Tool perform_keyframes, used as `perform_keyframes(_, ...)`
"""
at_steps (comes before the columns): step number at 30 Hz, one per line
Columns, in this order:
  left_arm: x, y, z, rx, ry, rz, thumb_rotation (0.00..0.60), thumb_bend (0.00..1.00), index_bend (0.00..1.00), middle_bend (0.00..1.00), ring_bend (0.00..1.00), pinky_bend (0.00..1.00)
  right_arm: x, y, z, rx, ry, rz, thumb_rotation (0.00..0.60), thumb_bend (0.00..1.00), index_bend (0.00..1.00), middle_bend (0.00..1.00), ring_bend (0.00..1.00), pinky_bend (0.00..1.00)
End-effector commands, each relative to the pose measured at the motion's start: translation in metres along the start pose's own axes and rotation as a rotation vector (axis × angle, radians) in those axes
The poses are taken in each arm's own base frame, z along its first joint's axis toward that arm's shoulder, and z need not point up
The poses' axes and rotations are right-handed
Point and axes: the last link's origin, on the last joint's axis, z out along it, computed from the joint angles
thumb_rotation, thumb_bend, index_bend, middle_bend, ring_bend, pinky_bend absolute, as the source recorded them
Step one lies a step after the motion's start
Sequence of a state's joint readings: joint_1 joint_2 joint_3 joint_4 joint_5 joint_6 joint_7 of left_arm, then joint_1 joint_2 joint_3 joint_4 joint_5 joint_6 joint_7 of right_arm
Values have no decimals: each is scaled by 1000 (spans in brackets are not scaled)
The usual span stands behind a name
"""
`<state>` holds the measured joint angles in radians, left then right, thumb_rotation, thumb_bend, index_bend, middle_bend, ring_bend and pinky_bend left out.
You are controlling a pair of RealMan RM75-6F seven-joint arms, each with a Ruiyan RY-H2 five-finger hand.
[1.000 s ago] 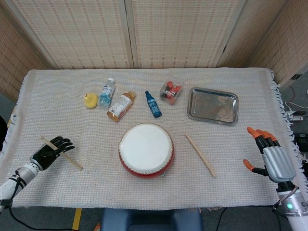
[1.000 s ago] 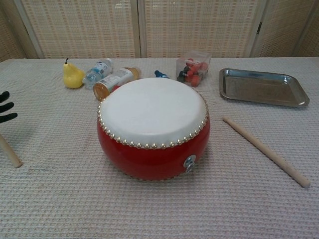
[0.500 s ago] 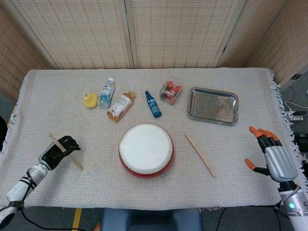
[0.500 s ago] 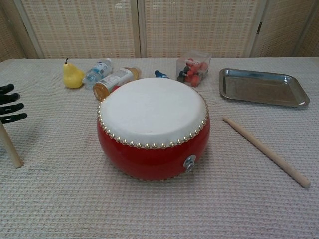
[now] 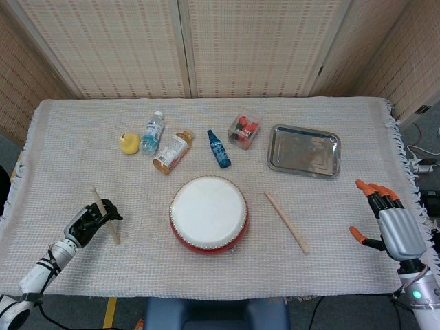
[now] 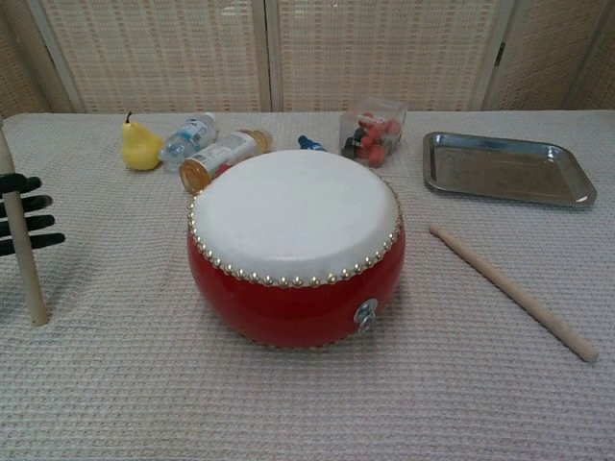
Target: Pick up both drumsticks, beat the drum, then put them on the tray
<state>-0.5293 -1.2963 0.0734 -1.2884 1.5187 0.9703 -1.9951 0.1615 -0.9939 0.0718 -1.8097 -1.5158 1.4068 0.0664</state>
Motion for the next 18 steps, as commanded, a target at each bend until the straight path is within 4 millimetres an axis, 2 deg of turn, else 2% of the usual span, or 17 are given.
perform_keyframes(1,-2,-5,-1,-5,-1,7,432,210,583,601,526,431,0,-1,0,1,1,0,600,248,59,136,0,119)
perform_keyframes(13,-5,-14,-1,-10,23,86,430,210,685,703,623,497,1,-2,1,8,14,1,600,248,59,135,0,119)
perform_keyframes(18,-5,-18,-1,-8,36,128,466,211,726,744,664,544,1,-3,0,9,20,2,600,249,59,136,0,119)
